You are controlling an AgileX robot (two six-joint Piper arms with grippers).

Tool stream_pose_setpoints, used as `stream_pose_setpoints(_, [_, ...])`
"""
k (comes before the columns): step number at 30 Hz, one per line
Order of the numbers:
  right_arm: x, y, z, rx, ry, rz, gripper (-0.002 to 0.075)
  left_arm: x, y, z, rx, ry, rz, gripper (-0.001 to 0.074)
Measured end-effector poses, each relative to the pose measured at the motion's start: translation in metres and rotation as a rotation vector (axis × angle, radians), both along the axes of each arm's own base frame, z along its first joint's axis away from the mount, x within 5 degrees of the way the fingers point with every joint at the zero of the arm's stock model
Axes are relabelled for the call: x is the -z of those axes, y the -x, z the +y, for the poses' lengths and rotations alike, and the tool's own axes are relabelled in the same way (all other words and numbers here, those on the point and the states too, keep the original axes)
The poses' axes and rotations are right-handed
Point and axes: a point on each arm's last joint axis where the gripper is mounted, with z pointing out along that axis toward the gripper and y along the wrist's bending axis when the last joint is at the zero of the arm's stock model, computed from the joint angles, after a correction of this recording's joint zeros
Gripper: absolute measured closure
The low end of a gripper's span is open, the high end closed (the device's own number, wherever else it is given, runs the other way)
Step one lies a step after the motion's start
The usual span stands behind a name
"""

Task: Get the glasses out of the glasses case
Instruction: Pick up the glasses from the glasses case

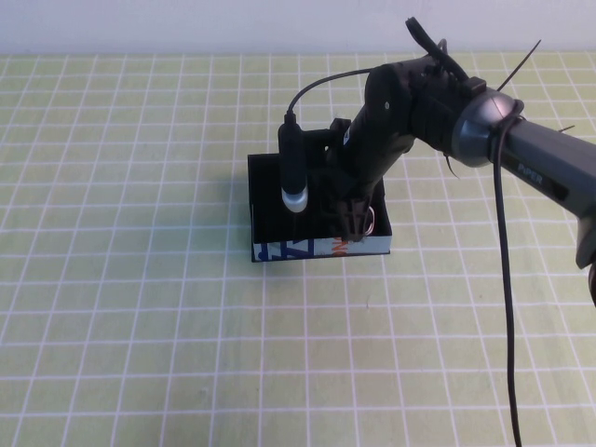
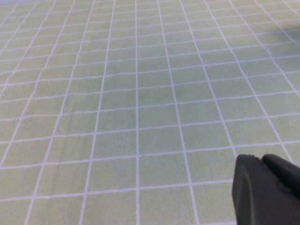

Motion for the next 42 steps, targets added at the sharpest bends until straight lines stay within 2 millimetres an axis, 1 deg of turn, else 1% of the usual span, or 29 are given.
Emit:
stream_pose_setpoints(3, [-0.0001,0.0000,0.0000,0.000,0.000,0.000,0.0489,0.0000,0.0000,0.0000,0.000,0.000,0.000,0.0739])
stream_pose_setpoints(11, [0.0044,0.0045,0.0000,-0.006,0.009,0.064,0.0488,0.0000,0.0000,0.0000,0.000,0.000,0.000,0.0739])
stream_pose_setpoints(30, [0.0049,0.0039,0.0002,-0.005,0.007,0.060,0.0493,0.0000,0.0000,0.0000,0.000,0.000,0.000,0.0739])
stream_pose_setpoints(33, [0.0051,0.0044,0.0000,-0.006,0.010,0.065,0.0518,0.0000,0.0000,0.0000,0.000,0.000,0.000,0.0739])
stream_pose_setpoints(42, [0.0020,0.0057,-0.0001,-0.008,0.006,0.071,0.0637,0.0000,0.0000,0.0000,0.000,0.000,0.000,0.0739])
